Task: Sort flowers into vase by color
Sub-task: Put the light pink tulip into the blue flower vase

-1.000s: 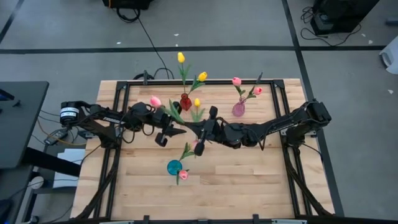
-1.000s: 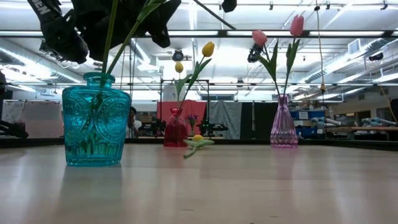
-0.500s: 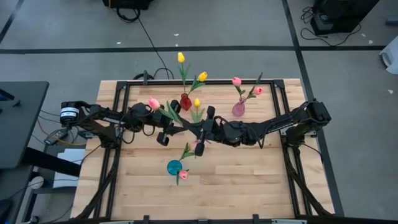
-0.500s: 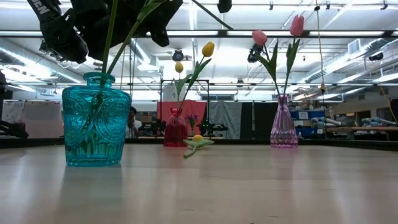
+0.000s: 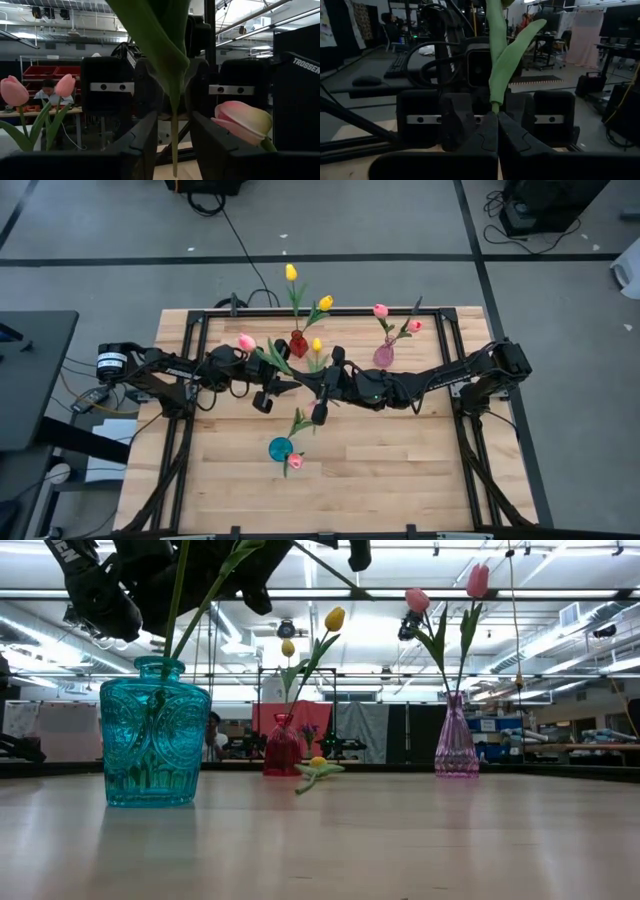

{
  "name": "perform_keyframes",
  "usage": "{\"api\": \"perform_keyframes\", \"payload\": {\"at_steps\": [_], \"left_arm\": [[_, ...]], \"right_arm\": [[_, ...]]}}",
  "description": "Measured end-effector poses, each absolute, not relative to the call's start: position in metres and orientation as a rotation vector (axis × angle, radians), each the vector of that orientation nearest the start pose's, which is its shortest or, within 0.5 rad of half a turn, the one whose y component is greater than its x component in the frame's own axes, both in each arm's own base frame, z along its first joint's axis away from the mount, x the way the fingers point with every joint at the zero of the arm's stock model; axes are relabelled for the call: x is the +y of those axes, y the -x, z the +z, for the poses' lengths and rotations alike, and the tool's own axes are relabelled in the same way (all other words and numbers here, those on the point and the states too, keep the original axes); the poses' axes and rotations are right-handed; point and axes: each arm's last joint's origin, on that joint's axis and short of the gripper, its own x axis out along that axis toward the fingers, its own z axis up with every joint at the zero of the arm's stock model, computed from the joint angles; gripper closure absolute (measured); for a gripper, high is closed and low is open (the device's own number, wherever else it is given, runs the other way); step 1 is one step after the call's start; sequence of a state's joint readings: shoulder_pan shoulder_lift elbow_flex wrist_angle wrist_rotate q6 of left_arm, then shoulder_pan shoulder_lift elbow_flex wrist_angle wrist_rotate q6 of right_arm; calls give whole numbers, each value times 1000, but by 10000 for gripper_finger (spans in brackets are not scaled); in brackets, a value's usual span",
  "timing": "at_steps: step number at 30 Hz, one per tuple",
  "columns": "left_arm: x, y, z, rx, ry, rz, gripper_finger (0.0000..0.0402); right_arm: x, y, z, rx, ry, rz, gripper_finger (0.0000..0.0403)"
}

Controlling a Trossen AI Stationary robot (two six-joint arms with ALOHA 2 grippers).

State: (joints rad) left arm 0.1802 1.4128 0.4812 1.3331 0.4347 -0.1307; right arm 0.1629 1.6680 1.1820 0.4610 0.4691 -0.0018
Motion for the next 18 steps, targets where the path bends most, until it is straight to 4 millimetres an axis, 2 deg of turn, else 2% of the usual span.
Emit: {"api": "perform_keyframes", "payload": {"at_steps": [11, 18], "left_arm": [[34, -258, 239, -361, -41, -280, 390], [34, -258, 238, -351, -32, -282, 398]], "right_arm": [[50, -381, 303, 19, -17, -289, 396], [50, -381, 302, 22, -64, -286, 370]]}}
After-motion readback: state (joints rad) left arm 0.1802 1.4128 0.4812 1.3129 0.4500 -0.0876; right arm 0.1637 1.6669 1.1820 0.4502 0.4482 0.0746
